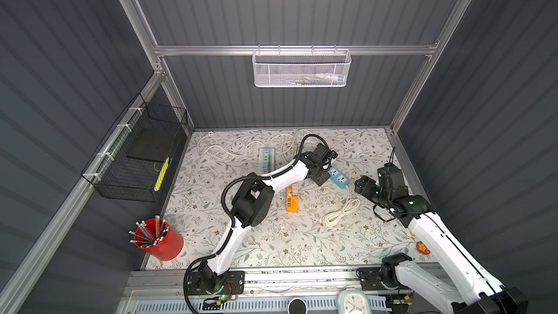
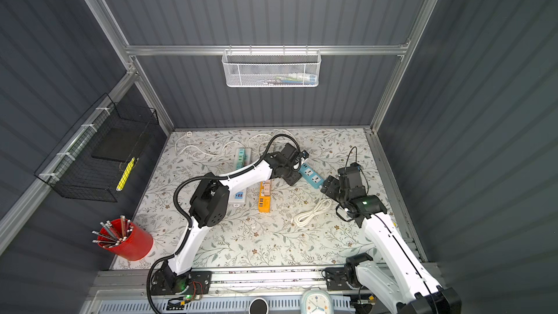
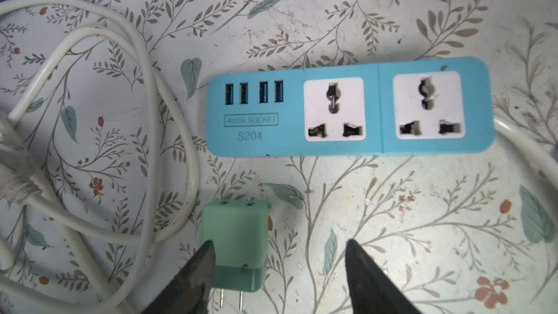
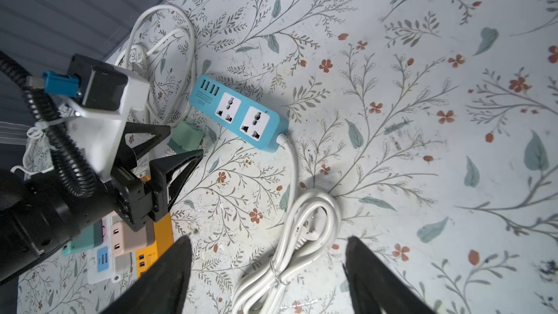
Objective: Insert plugs into power strip
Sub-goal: Pick up the plug from the top-center of the table.
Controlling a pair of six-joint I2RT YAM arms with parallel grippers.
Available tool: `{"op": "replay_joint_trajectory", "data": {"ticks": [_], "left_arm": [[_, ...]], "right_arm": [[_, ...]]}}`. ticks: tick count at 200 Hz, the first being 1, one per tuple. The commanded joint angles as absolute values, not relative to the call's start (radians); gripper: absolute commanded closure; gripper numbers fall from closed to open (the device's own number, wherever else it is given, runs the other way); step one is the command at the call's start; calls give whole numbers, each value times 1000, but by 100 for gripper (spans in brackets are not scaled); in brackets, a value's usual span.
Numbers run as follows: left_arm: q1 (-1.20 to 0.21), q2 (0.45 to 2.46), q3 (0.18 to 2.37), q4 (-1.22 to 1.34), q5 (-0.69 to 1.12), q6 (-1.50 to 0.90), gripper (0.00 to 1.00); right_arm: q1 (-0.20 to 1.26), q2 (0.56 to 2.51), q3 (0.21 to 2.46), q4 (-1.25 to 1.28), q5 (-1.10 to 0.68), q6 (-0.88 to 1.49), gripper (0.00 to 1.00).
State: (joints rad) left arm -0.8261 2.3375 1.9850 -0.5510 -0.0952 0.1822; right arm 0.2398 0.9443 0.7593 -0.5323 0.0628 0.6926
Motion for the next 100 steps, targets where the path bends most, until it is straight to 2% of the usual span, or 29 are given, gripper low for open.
{"op": "replay_joint_trajectory", "data": {"ticks": [1, 42, 76, 100], "left_arm": [[-804, 2374, 2036, -637, -81, 205, 31], [-800, 2454, 2123, -719, -88, 225, 37], [-793, 2479, 2146, -731, -86, 217, 38], [-793, 2488, 2143, -726, -61, 203, 43]], "right_arm": [[223, 959, 768, -541, 28, 643, 20], [191, 995, 755, -500, -20, 623, 19], [189, 1009, 730, -466, -71, 637, 19], [189, 1002, 709, -449, -70, 637, 19]]}}
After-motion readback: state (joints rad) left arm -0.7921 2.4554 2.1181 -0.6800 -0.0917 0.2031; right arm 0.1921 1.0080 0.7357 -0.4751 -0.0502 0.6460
